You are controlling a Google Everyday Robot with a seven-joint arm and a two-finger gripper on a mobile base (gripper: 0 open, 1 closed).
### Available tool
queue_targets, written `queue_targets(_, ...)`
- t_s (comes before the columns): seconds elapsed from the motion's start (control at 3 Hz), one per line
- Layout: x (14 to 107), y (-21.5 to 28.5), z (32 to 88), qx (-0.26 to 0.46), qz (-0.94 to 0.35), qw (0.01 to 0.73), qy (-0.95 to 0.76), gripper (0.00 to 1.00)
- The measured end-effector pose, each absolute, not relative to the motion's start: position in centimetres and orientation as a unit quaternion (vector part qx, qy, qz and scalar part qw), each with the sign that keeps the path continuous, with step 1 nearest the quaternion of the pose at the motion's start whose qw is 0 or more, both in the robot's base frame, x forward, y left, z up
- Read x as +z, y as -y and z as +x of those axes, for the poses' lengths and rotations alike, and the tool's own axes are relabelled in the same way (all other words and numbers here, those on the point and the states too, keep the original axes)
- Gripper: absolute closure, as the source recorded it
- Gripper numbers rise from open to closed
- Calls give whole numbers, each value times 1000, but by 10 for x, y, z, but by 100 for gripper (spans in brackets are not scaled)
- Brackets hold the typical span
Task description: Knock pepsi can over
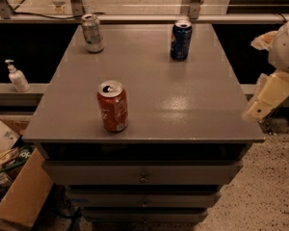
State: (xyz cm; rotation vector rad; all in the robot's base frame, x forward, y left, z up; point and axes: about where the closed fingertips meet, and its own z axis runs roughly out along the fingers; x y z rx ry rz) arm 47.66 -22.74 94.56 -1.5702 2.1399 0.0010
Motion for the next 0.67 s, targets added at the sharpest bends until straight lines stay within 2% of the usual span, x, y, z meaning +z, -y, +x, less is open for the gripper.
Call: queue_targets(0.67, 916, 225, 565, 0, -504, 338, -795, 0)
